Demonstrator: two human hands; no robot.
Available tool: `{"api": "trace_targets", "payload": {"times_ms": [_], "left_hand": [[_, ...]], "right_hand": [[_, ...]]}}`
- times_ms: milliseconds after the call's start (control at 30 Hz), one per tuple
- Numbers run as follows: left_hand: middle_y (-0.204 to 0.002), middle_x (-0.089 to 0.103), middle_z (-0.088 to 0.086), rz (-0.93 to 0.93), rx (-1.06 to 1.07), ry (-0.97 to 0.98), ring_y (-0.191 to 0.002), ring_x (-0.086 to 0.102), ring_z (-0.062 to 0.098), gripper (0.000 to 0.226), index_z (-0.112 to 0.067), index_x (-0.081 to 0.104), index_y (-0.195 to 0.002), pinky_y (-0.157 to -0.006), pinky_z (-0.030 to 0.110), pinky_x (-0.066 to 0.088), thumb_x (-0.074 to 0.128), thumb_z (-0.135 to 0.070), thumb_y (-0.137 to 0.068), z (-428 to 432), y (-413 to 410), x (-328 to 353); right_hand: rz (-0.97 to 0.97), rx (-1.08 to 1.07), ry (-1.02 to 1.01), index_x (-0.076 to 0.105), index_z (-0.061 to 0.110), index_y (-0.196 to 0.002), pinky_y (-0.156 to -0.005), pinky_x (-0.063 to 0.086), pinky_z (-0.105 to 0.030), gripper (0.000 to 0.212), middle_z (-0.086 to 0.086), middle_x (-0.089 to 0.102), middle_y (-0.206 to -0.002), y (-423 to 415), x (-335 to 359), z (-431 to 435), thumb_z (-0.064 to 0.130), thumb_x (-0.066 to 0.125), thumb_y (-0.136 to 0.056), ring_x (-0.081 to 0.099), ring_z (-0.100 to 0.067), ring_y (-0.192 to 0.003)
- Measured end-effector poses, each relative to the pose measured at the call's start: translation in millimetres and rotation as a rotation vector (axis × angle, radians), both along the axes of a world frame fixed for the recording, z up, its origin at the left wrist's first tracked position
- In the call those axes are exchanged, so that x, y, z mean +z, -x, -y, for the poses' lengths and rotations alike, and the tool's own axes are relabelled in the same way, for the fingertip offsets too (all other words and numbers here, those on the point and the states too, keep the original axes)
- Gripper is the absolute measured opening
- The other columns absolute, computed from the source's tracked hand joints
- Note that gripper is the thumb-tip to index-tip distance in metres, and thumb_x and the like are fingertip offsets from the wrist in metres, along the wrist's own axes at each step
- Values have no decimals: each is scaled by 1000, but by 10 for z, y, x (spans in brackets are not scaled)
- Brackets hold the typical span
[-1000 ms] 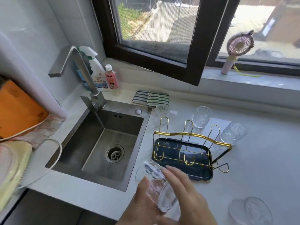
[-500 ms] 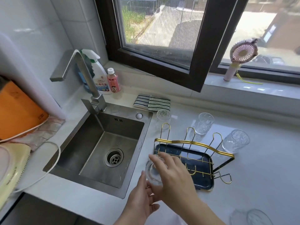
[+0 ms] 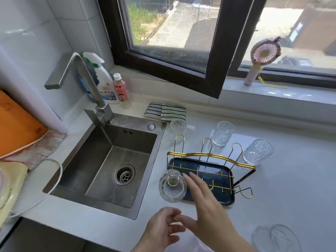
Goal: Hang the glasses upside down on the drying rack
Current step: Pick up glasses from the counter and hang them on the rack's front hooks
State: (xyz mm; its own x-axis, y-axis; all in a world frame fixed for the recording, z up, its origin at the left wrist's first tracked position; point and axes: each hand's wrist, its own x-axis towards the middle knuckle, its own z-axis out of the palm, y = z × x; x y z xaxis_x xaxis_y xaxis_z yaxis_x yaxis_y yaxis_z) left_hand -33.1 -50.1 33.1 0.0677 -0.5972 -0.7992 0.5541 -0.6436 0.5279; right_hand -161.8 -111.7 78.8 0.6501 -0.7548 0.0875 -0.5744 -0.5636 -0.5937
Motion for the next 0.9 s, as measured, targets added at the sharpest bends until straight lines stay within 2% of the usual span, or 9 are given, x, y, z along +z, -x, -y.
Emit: {"api": "trace_targets", "payload": {"times_ms": [133,233,367,500,600,633,700,767,900], "left_hand": [[-116,55,-6,586,-650,251,-86,59,8,44,-34,48,-106,-76,26,48,61,-37,-64,-94,219,38],[-148,22,-17,916,-1016,465,-132,31,7,87,-42,17,-138,-105,31,32,65,-52,-66,-43,396,25],[-153,21,-4,1161,-1289,612,-137,27,20,85,-31,15,-143,-108,40,31,67,-39,-77,137,560,-8],[-130,47,-17,1065,-1016,617,-116,50,8,76,-45,32,-127,-97,30,44,70,-51,-62,135,540,60],[-105,57,-26,685,-690,614,-96,61,1,66,-50,44,-110,-78,25,54,78,-45,-54,94,497,237],[-101,58,-28,582,-624,621,-95,64,3,64,-49,48,-109,-73,26,55,80,-40,-55,88,489,298],[-101,59,-29,439,-537,642,-98,66,9,64,-49,50,-110,-72,27,57,81,-35,-56,81,470,417],[-111,58,-30,382,-513,682,-105,65,10,73,-47,43,-120,-78,27,57,82,-45,-59,74,453,509],[-109,60,-31,529,-467,662,-98,64,4,69,-41,45,-119,-76,20,52,64,-71,-61,8,386,543]], "right_hand": [[238,-243,136,47,28,-130,-90,44,-15,57,10,58,-123,506,-58,-170,46,65,-78,53,-1,-111],[325,-511,57,51,39,-119,-74,45,-9,44,11,65,-105,852,-233,-305,27,64,-79,59,1,-96],[264,-694,-112,53,48,-106,-68,43,-6,36,8,67,-100,1045,-426,-447,22,62,-83,60,3,-90],[206,-769,-546,52,35,-118,-65,44,-10,34,-2,63,-108,1033,-457,-528,27,60,-86,61,-1,-88],[362,-646,-799,58,-1,-117,-59,42,-5,106,-18,65,-110,994,-285,-547,82,63,-51,58,-18,-85],[495,-679,-899,66,1,-102,-58,46,-10,106,-24,67,-101,971,-177,-518,84,66,-35,59,-23,-76],[654,-667,-996,75,12,-81,-59,49,-31,51,-20,74,-85,928,146,-473,60,66,-66,65,-27,-59],[589,-661,-867,66,28,-91,-59,47,-33,28,-4,75,-79,939,411,-367,36,73,-65,68,-23,-59],[193,-596,-155,48,41,-105,-50,47,-27,66,19,67,-80,949,793,-25,62,70,-47,59,-7,-57]]}}
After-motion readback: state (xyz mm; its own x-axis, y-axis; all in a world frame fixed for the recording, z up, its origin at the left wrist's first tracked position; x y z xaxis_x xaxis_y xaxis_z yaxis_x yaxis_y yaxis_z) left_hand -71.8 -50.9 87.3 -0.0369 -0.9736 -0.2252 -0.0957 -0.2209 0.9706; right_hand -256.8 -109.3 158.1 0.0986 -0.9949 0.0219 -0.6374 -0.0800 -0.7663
